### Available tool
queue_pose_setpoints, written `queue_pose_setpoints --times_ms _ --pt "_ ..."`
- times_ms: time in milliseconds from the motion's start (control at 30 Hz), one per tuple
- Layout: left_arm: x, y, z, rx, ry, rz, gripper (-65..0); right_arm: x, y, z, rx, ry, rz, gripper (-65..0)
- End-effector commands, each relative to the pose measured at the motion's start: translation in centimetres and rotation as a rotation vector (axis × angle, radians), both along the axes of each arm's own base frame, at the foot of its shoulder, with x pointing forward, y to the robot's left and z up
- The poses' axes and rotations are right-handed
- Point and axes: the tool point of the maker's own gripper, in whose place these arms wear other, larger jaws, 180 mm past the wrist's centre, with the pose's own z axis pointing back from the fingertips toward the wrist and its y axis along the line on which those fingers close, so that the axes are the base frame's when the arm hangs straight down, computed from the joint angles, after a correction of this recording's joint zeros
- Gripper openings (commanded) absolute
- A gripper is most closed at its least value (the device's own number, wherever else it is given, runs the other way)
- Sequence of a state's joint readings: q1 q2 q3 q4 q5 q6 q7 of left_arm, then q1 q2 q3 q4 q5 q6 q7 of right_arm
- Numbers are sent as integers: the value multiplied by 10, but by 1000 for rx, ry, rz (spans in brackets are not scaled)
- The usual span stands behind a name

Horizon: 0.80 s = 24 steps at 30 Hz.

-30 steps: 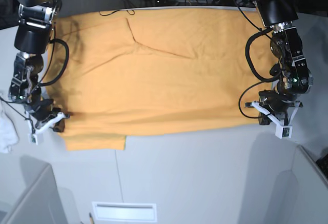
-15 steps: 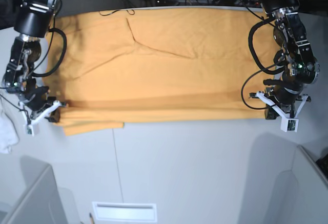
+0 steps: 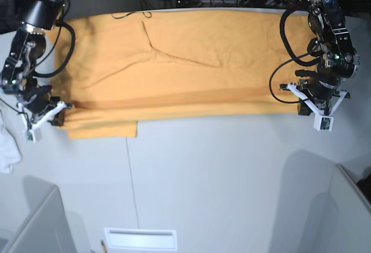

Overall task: Fold the T-shirt properly
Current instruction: 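Lift the hem and fold it toward the collar with both grippers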

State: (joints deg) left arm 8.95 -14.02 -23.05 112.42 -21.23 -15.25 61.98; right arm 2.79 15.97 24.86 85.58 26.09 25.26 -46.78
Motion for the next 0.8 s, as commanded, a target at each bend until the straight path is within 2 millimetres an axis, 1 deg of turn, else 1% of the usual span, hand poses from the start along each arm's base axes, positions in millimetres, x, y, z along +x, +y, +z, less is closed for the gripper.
queue_pose_setpoints --times_ms 0,100,133,400,467,533,600,667,767 --pt "-1 3 6 18 -17 -4 -650 7 -7 23 -6 -78 -17 -650" --pt "-14 3 -5 19 23 -5 -650 -4 -10 31 6 -115 -67 -650" --pt "-15 3 -6 19 26 -6 -650 -4 -11 33 5 -121 -71 -650" --pt "-17 0 -4 18 20 -10 -650 -8 -11 30 10 -104 -76 -650" --pt "-19 2 -4 14 21 -1 -650 -9 -11 29 11 -103 -78 -650" --pt "-23 7 -1 -32 5 23 -650 -12 -11 26 11 -92 -78 -650" --pt "-24 9 7 -121 -29 38 -650 -17 -11 22 9 -81 -77 -650" --pt "-35 11 8 -189 -32 53 -650 -23 -10 18 4 -68 -76 -650" --pt "-41 14 11 -216 -30 44 -650 -33 -6 22 -16 -76 -64 -650"
